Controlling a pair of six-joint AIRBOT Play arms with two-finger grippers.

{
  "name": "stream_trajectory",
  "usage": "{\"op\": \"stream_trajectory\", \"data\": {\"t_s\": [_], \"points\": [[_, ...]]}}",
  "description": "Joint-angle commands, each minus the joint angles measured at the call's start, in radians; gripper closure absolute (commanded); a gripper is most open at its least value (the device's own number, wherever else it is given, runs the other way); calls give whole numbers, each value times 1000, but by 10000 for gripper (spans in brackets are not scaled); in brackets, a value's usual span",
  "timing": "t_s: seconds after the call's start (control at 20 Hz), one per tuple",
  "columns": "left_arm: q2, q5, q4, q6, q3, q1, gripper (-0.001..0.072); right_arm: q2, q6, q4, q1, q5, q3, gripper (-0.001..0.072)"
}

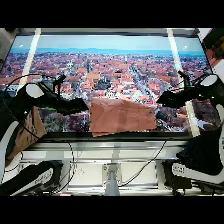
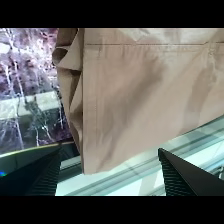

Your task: Fold the clothes and pants, and hang the long-sleeved shirts on hangers.

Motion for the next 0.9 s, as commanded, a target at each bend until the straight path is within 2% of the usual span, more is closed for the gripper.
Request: {"op": "stream_trajectory", "data": {"t_s": [0.0,0.35,0.55,0.85], "points": [[1,-24,-2,0,2,1,23,-127,-83,26,11,24,5,15],[1,-23,-2,0,2,1,23,-202,-165,-10,14,3,5,17],[1,-22,-2,0,2,1,23,-263,-248,102,22,25,5,24],[1,-15,-1,0,2,2,23,-325,-311,154,154,19,-5,25]]}}
